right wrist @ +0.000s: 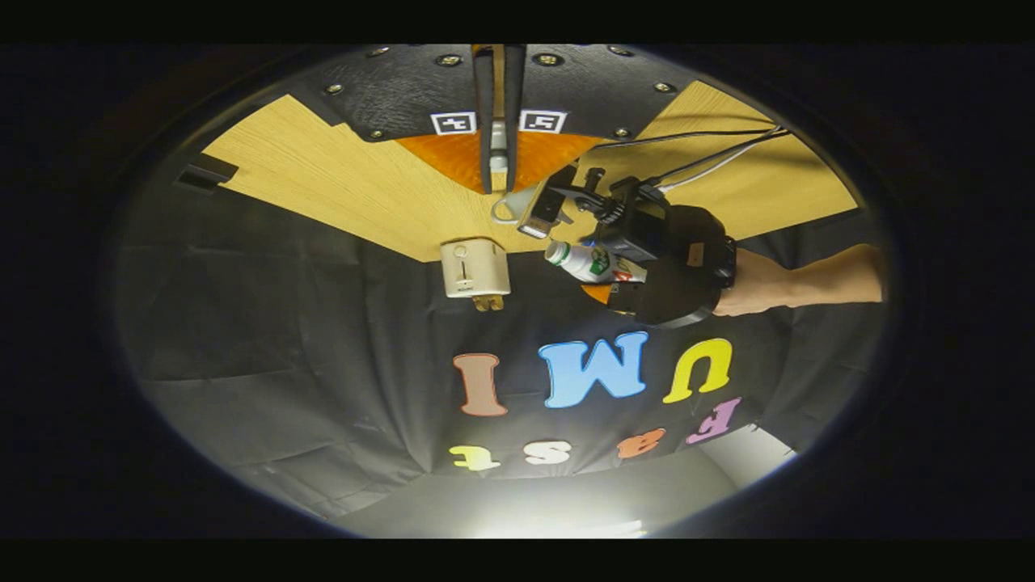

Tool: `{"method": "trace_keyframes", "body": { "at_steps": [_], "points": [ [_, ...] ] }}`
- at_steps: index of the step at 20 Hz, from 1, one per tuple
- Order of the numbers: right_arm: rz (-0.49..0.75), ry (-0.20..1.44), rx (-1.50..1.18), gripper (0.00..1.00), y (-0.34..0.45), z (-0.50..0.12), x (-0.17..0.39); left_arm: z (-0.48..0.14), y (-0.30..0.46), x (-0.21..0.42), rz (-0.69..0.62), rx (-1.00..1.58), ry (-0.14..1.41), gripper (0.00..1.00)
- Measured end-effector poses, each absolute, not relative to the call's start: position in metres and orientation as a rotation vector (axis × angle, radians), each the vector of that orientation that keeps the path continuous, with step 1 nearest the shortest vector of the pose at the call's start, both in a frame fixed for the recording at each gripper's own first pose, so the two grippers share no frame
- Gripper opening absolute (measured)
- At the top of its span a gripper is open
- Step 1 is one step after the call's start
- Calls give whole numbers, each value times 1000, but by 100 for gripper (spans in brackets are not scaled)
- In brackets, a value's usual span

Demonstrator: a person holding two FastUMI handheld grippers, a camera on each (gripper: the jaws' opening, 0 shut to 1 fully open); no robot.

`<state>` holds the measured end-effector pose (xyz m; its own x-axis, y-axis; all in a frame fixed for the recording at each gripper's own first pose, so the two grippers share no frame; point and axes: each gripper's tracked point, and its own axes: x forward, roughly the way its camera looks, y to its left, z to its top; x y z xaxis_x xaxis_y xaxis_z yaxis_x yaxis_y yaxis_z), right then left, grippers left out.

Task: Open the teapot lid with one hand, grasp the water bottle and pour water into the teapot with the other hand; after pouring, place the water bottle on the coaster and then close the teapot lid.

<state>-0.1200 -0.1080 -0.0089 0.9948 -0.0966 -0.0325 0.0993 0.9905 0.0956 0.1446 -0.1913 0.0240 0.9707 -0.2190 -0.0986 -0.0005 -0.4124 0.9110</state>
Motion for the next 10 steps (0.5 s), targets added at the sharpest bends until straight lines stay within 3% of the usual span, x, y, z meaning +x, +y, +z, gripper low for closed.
{"method": "trace_keyframes", "body": {
  "at_steps": [2,3,4,6,8,10],
  "points": [
    [-97,22,99,0,-108,-7,-121,22,-193,143,-244,2001,-156,80],
    [-98,22,98,6,-108,-6,-121,21,-193,143,-247,2005,-154,80],
    [-98,23,97,0,-108,-8,-120,21,-194,143,-250,2009,-154,75],
    [-98,25,99,22,-108,-7,-120,21,-195,143,-253,2024,-157,80],
    [-100,24,96,22,-109,-7,-121,19,-197,142,-260,2032,-158,80],
    [-101,23,96,6,-109,-7,-121,20,-198,142,-262,2037,-164,80]
  ]
}}
